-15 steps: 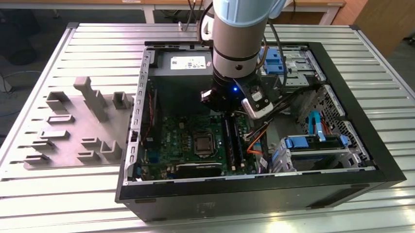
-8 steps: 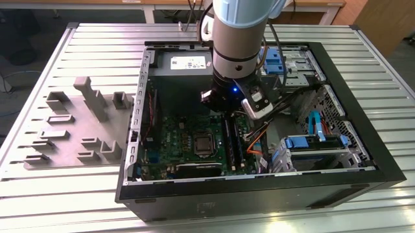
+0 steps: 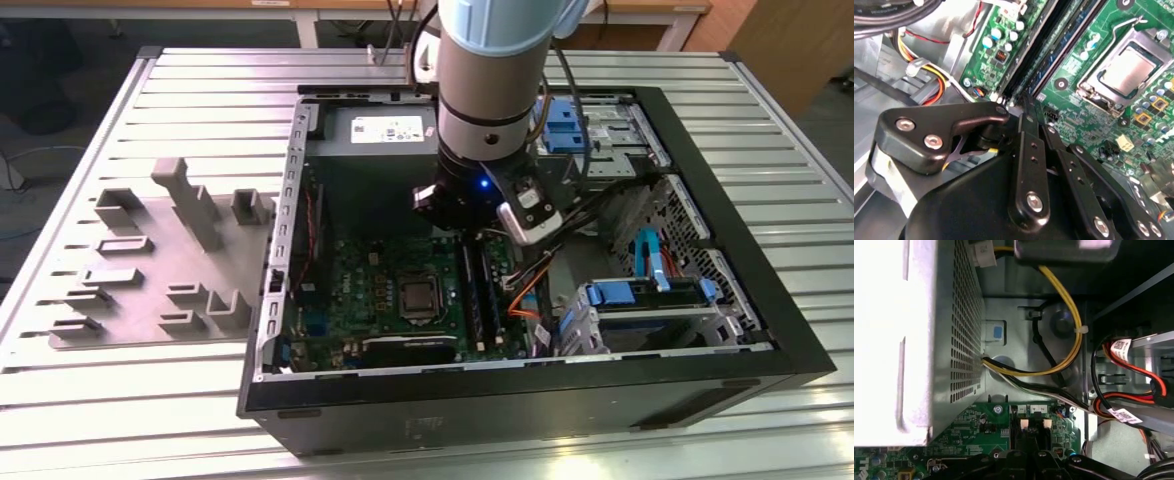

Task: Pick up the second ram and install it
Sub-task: 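Press down the second ram until it locks into place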

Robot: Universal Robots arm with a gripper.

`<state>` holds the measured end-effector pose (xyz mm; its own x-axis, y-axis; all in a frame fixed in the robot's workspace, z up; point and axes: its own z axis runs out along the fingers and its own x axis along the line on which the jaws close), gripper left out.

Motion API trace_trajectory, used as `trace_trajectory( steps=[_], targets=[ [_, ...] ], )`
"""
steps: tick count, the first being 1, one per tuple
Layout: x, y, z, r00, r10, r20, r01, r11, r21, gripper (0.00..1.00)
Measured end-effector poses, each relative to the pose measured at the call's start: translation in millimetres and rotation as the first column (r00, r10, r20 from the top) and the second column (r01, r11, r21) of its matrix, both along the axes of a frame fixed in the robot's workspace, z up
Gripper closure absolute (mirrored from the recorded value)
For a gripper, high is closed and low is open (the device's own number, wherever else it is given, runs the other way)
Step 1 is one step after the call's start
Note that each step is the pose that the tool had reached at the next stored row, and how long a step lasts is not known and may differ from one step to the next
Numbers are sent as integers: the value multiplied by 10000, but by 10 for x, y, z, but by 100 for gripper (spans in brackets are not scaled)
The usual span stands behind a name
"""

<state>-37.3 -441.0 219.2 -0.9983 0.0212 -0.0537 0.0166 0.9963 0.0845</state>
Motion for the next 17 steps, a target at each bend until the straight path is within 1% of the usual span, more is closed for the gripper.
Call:
trace_trajectory(
  steps=[2,6,7,14,16,17],
  targets=[
    [-2,-4,74,10000,0,-12,0,10000,-31,89],
    [-2,-4,191,10000,0,-11,0,10000,-29,89],
    [-1,-4,201,10000,0,-11,0,10000,-30,89],
    [-2,-5,203,10000,1,-11,-1,10000,-30,89],
    [-1,-21,204,10000,2,-12,-2,10000,-35,89],
    [-1,-37,203,10000,1,-12,-1,10000,-34,89]
  ],
)
